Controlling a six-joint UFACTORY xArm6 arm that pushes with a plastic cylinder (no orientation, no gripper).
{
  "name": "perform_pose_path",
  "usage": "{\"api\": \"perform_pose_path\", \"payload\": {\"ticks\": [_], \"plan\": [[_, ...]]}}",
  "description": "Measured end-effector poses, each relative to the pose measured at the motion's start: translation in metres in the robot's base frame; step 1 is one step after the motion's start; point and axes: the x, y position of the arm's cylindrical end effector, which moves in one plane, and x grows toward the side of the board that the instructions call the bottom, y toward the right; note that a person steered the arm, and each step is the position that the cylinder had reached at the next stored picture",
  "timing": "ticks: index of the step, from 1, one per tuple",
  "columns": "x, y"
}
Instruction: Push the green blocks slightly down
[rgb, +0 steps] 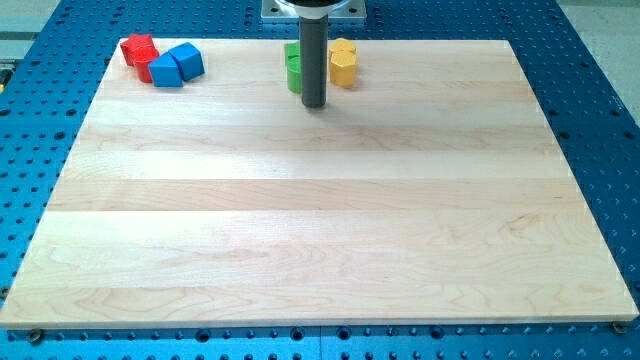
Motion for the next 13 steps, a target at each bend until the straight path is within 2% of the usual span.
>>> {"api": "perform_pose_path", "payload": {"ticks": [2, 5, 7, 8, 10, 11, 13], "plan": [[0.015, 0.001], [0.007, 0.002], [0.007, -0.066], [0.007, -0.081], [-0.107, -0.038], [-0.134, -0.053], [-0.132, -0.02]]}}
